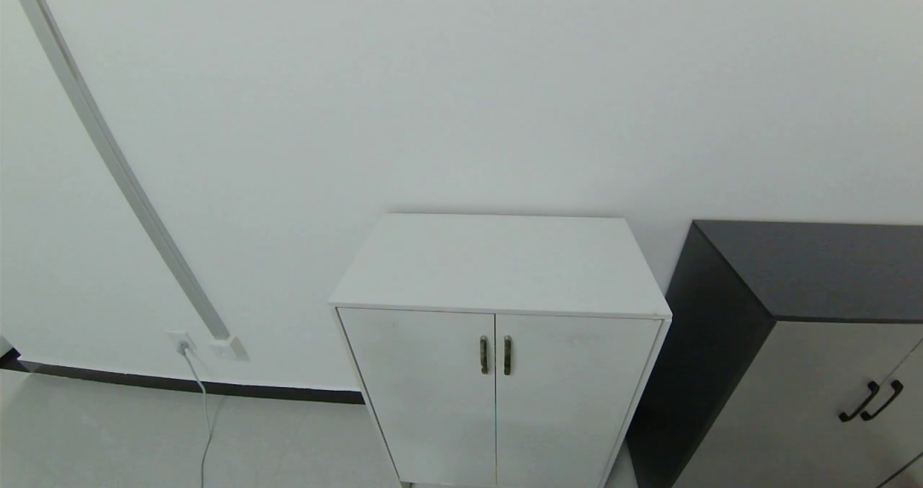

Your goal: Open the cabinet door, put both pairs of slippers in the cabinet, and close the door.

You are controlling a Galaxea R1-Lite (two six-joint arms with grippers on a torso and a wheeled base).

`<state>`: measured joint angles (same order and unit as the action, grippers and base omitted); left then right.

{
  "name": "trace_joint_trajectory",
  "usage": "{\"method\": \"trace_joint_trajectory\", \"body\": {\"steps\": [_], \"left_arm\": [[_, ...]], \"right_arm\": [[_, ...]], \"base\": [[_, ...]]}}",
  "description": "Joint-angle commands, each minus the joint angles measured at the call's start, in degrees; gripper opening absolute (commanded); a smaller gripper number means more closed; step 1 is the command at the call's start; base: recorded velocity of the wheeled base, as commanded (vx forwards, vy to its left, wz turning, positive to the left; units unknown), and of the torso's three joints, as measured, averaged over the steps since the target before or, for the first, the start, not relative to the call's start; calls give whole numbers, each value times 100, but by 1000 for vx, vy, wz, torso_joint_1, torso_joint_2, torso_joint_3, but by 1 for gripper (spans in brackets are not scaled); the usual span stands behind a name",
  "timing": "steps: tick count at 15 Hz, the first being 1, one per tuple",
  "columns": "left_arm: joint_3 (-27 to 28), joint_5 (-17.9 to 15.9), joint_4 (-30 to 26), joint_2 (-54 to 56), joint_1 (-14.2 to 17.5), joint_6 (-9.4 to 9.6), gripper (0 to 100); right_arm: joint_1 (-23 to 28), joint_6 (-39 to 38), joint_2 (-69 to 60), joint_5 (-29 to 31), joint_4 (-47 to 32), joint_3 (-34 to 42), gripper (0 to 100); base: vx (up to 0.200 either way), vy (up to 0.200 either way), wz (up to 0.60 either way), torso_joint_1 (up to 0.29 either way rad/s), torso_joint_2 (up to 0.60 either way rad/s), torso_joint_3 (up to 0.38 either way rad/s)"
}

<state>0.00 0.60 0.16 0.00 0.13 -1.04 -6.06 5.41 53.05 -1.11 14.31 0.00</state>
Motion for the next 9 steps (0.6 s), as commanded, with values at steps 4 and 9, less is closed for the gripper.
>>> {"method": "trace_joint_trajectory", "body": {"steps": [4,9], "left_arm": [[0,2,2,0,4,-2,0],[0,2,2,0,-5,7,0]], "right_arm": [[-9,48,-1218,-390,-851,0,0],[-36,4,-1684,-531,-1211,0,0]], "base": [[0,0,0,0,0,0],[0,0,0,0,0,0]]}}
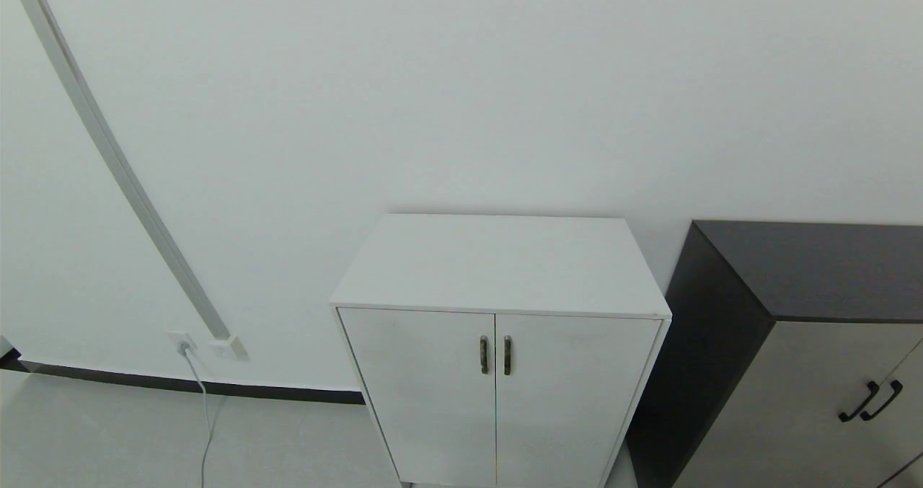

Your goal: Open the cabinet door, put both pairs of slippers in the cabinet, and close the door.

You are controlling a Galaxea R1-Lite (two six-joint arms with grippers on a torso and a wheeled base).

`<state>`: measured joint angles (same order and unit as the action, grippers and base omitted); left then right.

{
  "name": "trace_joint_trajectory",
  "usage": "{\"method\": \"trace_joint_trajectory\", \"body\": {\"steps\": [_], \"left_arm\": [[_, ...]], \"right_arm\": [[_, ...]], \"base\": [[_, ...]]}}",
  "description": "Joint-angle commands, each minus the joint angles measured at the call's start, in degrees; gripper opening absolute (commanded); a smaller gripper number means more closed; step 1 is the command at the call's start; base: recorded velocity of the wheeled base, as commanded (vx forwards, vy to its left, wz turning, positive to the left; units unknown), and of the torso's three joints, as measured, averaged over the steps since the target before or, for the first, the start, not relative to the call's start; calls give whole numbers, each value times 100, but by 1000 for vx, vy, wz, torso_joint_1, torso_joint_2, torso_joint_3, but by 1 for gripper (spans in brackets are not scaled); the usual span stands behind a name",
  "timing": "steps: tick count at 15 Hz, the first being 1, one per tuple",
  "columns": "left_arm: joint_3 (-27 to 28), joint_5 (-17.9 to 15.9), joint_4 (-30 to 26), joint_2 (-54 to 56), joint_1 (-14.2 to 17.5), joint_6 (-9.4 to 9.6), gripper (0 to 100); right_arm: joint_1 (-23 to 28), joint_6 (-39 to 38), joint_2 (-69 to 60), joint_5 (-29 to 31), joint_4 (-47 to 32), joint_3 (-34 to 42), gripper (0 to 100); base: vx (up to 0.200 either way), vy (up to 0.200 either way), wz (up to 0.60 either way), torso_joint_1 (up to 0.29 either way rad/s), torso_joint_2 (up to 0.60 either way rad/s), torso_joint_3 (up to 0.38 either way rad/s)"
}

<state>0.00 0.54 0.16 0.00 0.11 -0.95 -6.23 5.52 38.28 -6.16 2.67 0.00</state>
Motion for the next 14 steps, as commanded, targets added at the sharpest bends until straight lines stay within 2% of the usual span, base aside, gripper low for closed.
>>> {"method": "trace_joint_trajectory", "body": {"steps": [1,4,6,14], "left_arm": [[0,-1,2,-9,-2,-2,0],[0,8,2,0,7,-10,0],[0,17,2,0,7,-10,0],[0,17,2,0,-2,-19,0]], "right_arm": [[-63,-95,-312,-79,-109,0,0],[-63,-130,-541,9,-144,0,0],[-54,-420,-1138,238,-153,0,0],[-54,-438,-3213,378,-144,0,0]], "base": [[0,0,0,0,0,0],[0,0,0,0,0,0],[0,0,0,0,0,0],[0,0,0,0,0,0]]}}
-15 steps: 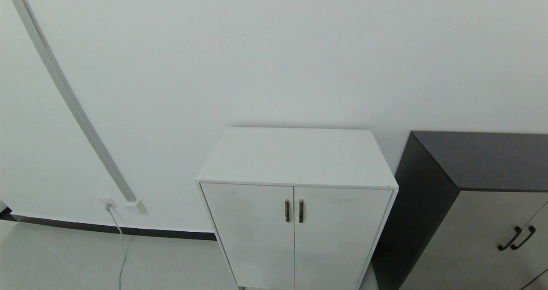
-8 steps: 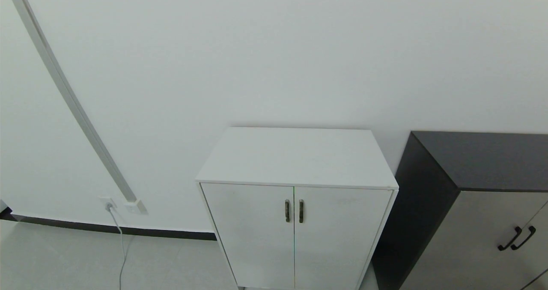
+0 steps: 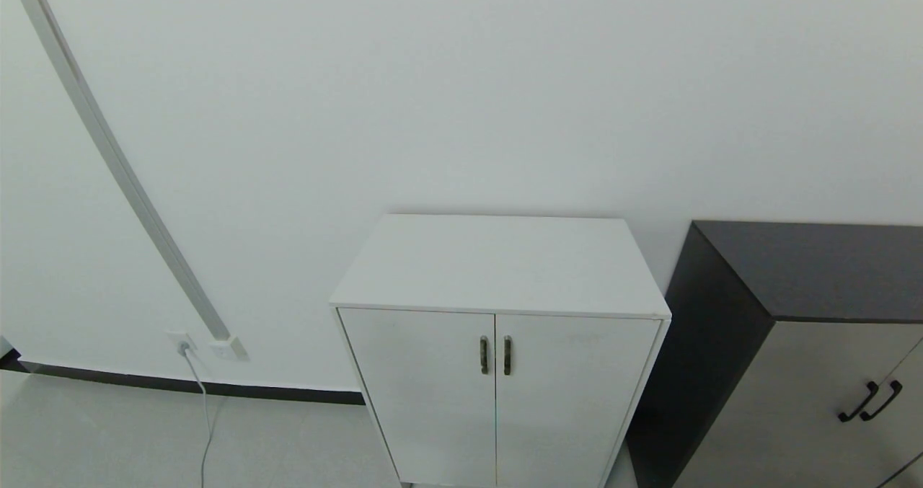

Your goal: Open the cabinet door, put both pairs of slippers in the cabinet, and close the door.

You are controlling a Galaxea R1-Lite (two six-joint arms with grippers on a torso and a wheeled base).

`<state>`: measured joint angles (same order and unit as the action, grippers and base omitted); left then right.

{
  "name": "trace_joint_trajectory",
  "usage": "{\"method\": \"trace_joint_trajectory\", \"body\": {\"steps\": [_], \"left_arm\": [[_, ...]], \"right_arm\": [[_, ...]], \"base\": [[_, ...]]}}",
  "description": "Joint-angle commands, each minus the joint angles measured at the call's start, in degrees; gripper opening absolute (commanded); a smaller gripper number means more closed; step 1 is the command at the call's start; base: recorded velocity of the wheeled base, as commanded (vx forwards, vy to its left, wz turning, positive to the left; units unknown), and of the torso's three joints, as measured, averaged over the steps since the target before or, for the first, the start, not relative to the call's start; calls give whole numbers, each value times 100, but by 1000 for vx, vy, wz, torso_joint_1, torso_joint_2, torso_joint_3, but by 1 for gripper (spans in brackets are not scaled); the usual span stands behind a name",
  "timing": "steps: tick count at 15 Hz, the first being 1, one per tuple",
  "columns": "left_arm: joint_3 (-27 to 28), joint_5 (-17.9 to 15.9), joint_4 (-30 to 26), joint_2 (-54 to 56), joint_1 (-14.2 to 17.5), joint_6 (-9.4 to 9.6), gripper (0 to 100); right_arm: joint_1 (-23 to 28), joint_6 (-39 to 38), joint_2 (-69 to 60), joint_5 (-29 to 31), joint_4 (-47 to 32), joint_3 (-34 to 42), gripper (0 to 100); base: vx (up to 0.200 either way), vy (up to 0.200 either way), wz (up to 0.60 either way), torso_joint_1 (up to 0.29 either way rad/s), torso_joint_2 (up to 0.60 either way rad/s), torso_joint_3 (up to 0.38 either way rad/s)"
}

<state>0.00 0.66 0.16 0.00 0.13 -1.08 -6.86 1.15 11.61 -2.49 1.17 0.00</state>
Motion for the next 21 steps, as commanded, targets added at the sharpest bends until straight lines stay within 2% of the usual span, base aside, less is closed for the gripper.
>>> {"method": "trace_joint_trajectory", "body": {"steps": [1,3,6,8,12,21], "left_arm": [[0,4,2,0,4,3,0],[0,4,2,0,4,3,0],[0,4,2,0,4,3,0],[0,-4,2,-9,-5,12,0],[0,4,2,0,4,21,0],[0,-4,2,0,-5,38,0]], "right_arm": [[10,-9,-580,108,6,0,0],[10,-62,-589,416,-126,0,0],[89,-9,-589,468,-152,-18,0],[554,44,-651,451,-143,-9,0],[678,44,-1152,442,-143,-18,0],[678,-115,-1143,398,-135,0,0]], "base": [[0,0,0,0,0,0],[0,0,0,0,0,0],[0,0,0,0,0,0],[0,0,0,0,0,0],[0,0,0,0,0,0],[0,0,0,0,0,0]]}}
